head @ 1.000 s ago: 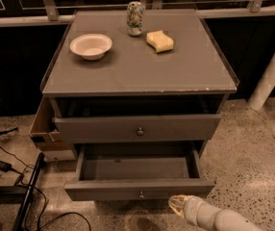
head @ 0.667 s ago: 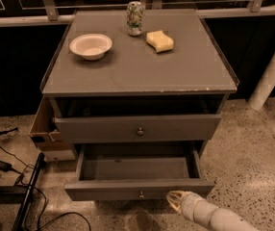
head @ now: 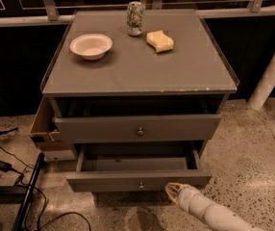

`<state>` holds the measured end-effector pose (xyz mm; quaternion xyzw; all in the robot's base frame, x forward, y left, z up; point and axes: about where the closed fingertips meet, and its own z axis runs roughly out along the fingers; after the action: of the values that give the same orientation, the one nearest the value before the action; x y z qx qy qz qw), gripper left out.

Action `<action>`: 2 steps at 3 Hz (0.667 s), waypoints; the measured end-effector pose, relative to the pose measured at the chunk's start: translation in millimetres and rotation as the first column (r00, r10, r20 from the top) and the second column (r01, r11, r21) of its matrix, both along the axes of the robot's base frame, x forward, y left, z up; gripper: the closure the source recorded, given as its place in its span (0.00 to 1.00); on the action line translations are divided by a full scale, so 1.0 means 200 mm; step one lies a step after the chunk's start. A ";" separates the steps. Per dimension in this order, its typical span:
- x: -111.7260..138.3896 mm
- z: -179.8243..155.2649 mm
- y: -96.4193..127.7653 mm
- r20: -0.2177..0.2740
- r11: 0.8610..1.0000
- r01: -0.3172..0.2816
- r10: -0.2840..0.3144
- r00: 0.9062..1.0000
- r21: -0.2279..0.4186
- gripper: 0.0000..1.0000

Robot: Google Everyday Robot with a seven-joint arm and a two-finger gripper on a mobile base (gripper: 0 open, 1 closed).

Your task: Close middle drawer

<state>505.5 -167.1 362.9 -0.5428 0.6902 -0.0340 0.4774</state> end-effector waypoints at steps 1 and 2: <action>0.15 -0.05 0.00 0.039 1.000 0.005 -0.004 0.999 -0.014 1.00; 0.27 -0.09 0.01 0.049 1.000 0.000 0.002 0.999 -0.026 1.00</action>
Offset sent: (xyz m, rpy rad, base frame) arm 0.0837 0.0017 -0.0287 -0.0443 -0.0630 0.0029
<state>560.2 -164.4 344.6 -0.5483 0.6775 -0.0562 0.4871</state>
